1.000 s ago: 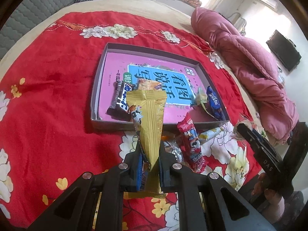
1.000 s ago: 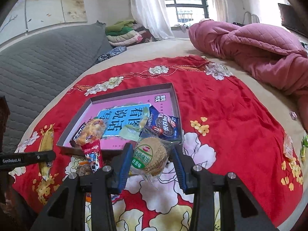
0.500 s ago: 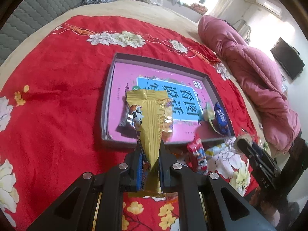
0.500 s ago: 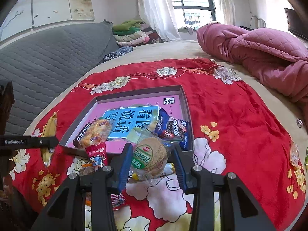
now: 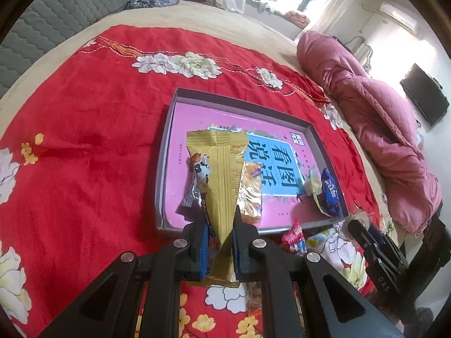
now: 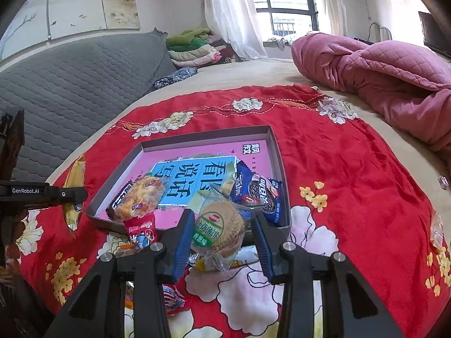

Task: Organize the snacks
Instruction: 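Lift the gold packet with the left tool toward the tray while the right tool carries the round cookie there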

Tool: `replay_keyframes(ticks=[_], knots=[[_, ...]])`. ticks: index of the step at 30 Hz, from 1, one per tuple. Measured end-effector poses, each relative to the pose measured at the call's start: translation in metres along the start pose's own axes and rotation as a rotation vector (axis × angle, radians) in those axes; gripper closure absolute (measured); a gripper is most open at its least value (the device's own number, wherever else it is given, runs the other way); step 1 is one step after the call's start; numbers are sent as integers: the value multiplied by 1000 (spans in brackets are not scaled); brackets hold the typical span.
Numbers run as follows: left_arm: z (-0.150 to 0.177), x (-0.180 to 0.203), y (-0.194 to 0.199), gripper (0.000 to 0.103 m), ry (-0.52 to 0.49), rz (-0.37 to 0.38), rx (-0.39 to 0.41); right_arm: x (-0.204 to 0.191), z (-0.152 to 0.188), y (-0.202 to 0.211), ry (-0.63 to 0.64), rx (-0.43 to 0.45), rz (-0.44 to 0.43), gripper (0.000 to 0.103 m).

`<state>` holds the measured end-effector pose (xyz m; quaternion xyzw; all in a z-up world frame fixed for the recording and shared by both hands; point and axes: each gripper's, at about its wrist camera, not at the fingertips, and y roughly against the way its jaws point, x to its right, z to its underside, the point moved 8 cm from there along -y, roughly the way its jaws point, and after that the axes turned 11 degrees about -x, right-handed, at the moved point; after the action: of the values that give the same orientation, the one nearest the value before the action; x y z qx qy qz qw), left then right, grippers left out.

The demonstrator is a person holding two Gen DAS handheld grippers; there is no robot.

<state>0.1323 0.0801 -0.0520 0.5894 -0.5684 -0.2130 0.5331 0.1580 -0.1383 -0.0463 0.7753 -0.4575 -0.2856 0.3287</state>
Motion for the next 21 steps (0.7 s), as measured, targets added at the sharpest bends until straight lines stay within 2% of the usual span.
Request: replay_keyframes(ticks=[21], knots=[[-36, 0, -17, 90, 9, 15, 28, -11, -12, -17, 42, 16, -19, 61]])
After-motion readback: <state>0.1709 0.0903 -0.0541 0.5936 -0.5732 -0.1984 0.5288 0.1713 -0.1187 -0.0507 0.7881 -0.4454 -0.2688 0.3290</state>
